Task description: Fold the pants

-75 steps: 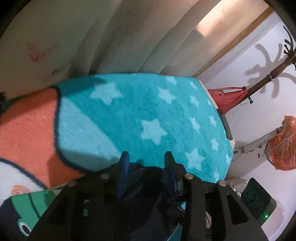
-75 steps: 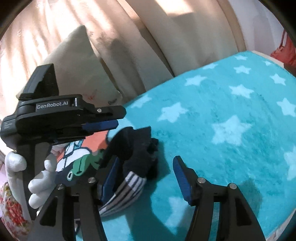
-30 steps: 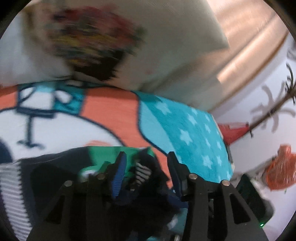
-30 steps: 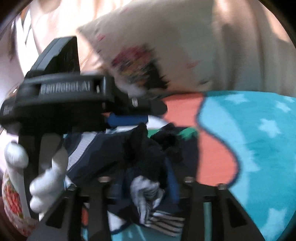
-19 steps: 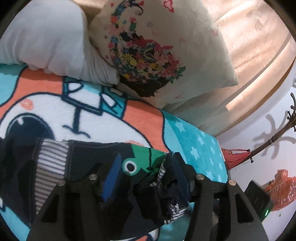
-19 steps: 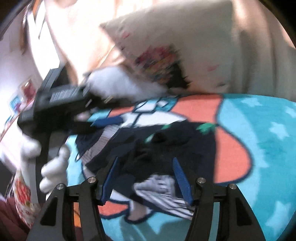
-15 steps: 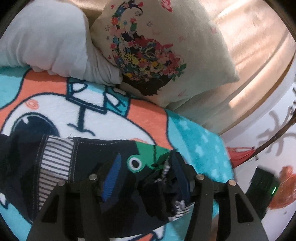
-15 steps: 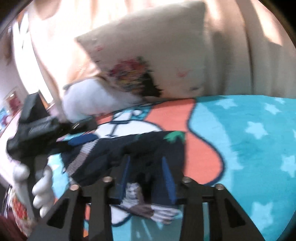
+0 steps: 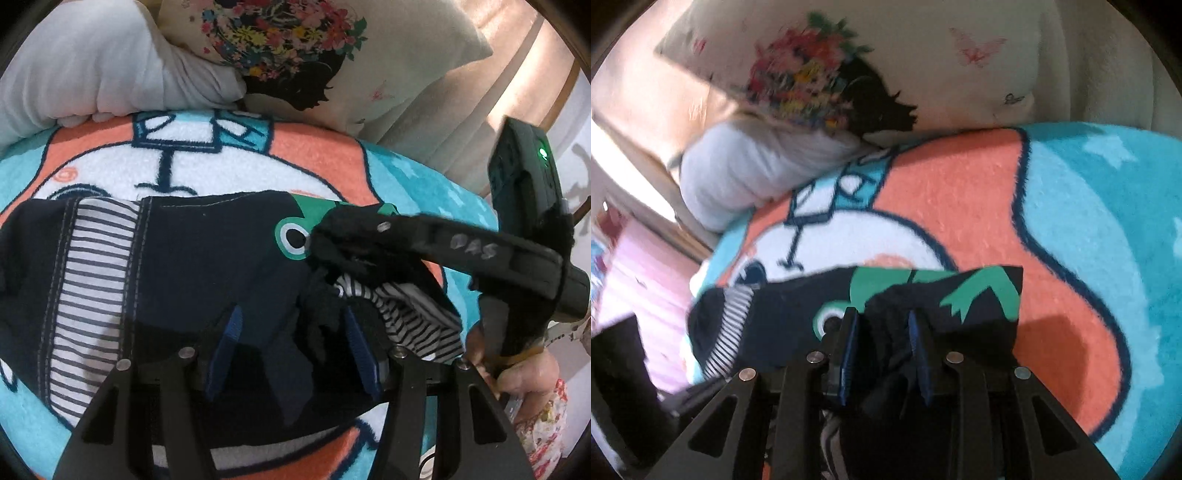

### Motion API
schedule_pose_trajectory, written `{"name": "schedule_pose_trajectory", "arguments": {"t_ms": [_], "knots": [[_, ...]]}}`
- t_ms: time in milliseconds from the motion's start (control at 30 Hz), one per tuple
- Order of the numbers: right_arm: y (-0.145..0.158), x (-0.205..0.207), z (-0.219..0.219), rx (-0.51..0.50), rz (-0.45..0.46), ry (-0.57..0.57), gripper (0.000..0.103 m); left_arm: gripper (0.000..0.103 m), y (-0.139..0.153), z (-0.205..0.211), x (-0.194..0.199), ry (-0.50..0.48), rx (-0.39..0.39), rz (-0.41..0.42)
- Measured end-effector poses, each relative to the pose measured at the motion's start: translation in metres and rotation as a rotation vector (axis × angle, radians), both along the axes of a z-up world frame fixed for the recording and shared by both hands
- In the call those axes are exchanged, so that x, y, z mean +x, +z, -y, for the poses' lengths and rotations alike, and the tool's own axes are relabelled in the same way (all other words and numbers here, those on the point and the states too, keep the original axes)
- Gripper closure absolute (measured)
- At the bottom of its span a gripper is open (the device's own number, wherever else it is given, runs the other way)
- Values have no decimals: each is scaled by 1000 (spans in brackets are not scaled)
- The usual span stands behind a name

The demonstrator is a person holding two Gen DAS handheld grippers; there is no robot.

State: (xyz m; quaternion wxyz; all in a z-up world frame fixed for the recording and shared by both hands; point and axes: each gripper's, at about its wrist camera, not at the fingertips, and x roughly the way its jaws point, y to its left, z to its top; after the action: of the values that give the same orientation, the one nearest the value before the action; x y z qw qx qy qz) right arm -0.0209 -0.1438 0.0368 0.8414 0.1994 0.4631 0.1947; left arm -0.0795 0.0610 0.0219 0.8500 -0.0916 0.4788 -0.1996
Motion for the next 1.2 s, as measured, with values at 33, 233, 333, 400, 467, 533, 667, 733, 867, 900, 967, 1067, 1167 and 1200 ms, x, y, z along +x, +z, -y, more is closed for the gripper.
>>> {"name": "schedule_pose_trajectory", "arguments": {"t_ms": [33,233,333,400,467,533,667,733,867,900,967,1067,1167,1200], "knots": [[6,-6,7,33,28,-16,73,47,3,-4,0,-1,-15,-1],[40,-50,31,-31,163,-93,73,47,28,-30,2,41,-142,32],[38,-70,21,-100,181,-70,73,47,41,-30,7,52,-147,70],[30,-81,8,-131,182,-34,73,47,44,-18,13,36,-128,79],[17,-87,-4,-164,160,-7,73,47,43,-2,21,17,-102,71],[2,-87,-14,-191,122,13,73,47,39,13,28,-11,-88,59],[-9,-91,-17,-207,116,12,73,47,24,39,43,-39,-52,20],[-8,-91,-19,-215,120,17,73,47,14,46,51,-28,-22,-5],[-9,-97,-19,-218,134,20,72,47,-1,49,55,-25,-1,-32],[-10,-97,-19,-216,137,19,72,47,-1,49,54,-27,5,-23],[-9,-98,-18,-216,141,21,72,47,-1,52,52,-31,24,-17],[-1,-108,-14,-206,159,9,73,47,-1,54,53,-35,29,-11],[10,-122,-10,-194,212,-18,73,47,-2,53,53,-35,30,-6],[12,-125,-11,-209,227,-29,73,46,-2,54,53,-35,31,-5]]}}
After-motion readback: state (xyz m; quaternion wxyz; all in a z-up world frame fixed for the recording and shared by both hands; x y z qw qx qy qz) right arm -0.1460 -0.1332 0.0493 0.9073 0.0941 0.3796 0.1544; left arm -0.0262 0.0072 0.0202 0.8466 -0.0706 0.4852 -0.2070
